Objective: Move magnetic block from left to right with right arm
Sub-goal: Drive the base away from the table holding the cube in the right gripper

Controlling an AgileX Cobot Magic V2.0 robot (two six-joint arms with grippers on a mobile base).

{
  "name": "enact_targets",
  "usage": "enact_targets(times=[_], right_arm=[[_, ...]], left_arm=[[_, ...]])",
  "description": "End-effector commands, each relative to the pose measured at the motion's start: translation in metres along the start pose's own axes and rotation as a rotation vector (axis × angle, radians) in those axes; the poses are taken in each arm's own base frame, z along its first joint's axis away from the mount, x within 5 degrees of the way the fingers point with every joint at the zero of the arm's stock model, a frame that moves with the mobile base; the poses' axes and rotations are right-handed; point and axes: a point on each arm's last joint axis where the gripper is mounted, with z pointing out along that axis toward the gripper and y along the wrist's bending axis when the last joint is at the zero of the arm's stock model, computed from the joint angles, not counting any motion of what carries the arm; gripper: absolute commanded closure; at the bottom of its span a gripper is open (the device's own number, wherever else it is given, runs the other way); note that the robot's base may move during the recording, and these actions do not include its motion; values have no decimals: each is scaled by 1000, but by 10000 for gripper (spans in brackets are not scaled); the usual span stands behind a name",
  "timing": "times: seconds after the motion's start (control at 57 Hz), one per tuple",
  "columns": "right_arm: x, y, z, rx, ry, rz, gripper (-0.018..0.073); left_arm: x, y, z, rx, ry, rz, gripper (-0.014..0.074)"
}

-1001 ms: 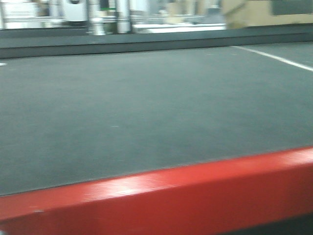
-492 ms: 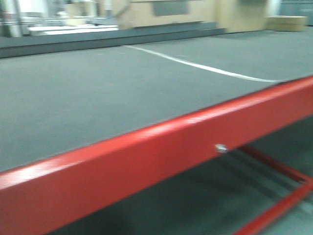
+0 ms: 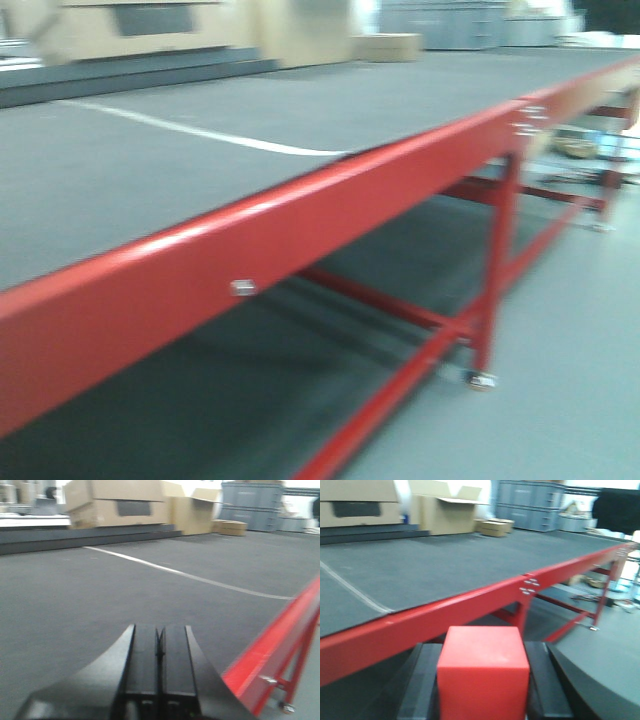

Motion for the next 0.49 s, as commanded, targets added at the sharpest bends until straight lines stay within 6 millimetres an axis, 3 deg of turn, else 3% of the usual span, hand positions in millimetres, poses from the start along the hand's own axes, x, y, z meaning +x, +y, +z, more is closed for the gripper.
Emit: enact_targets(times=[0.0, 0.474], right_arm=[[-17, -1, -1, 11, -114, -22, 253], [-17, -1, -1, 11, -114, -22, 253]], left_arm=[[-6, 1, -1, -6, -93, -2, 722], [-6, 1, -1, -6, -93, -2, 722]])
